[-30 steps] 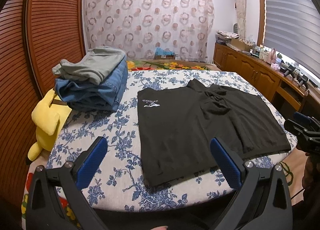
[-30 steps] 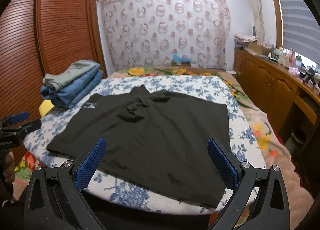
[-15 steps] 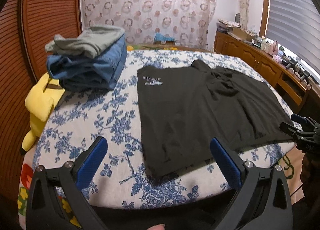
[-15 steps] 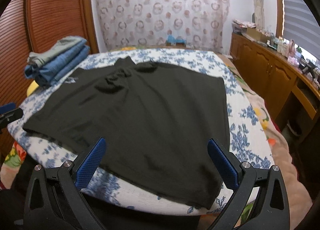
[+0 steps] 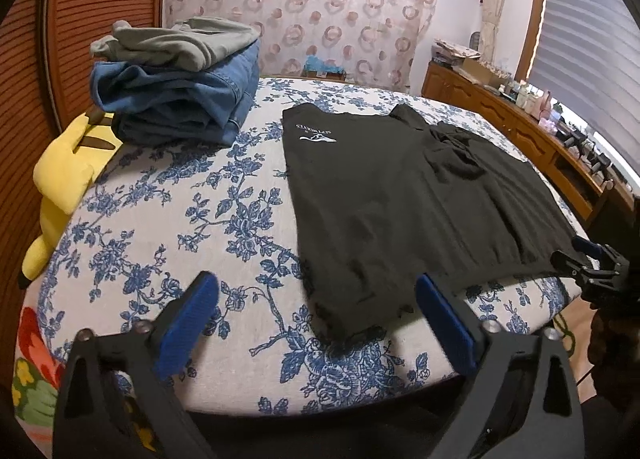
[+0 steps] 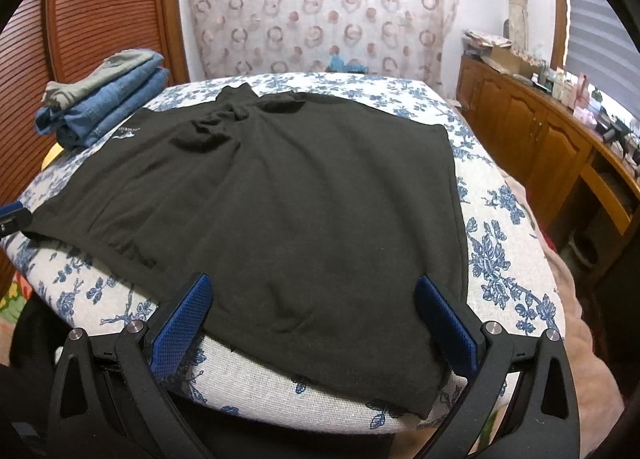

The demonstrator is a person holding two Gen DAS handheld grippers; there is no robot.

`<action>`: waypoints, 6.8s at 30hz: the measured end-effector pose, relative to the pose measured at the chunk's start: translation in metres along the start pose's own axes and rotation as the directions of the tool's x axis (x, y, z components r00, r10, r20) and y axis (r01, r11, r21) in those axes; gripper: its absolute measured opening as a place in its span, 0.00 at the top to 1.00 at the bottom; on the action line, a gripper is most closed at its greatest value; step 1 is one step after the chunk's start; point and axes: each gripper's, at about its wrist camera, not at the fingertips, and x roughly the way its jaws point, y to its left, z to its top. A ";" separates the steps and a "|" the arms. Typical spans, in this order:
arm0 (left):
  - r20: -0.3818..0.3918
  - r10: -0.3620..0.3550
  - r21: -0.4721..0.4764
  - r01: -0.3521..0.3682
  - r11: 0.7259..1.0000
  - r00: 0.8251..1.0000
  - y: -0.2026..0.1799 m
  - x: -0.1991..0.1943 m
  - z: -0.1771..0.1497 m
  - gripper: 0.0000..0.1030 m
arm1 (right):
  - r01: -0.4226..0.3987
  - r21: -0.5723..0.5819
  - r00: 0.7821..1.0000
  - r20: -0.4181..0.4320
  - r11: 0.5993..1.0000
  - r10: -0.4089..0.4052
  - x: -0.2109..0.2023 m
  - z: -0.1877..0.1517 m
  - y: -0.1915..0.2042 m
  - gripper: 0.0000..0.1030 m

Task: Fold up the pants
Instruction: 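Lower both tools toward the black garment lying flat on the bed, then grasp the garment's edge with the left gripper and fold it over inward, then open the left gripper and release the folded edge onto the garment, then grasp the garment's opposite side with the right gripper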

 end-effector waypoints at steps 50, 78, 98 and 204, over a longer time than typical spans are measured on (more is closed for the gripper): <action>0.018 -0.155 0.097 0.153 0.983 0.988 -0.028 -0.012 0.015 0.98 | -0.013 -0.028 0.999 0.044 1.000 0.014 0.001 -0.005 -0.001 0.00; 0.004 -0.333 0.322 0.314 0.893 0.943 -0.150 0.011 0.093 0.99 | -0.004 0.007 0.996 0.089 1.000 0.003 -0.016 0.003 -0.025 0.00; -0.050 -0.296 0.364 0.293 0.884 0.954 -0.181 0.020 0.088 0.80 | 0.002 0.056 0.993 0.121 0.998 -0.009 -0.032 -0.003 -0.050 0.00; -0.076 -0.138 0.145 0.148 0.978 0.988 -0.081 0.047 0.023 0.41 | -0.317 -0.159 0.948 -0.054 0.935 0.312 0.036 0.046 0.051 0.97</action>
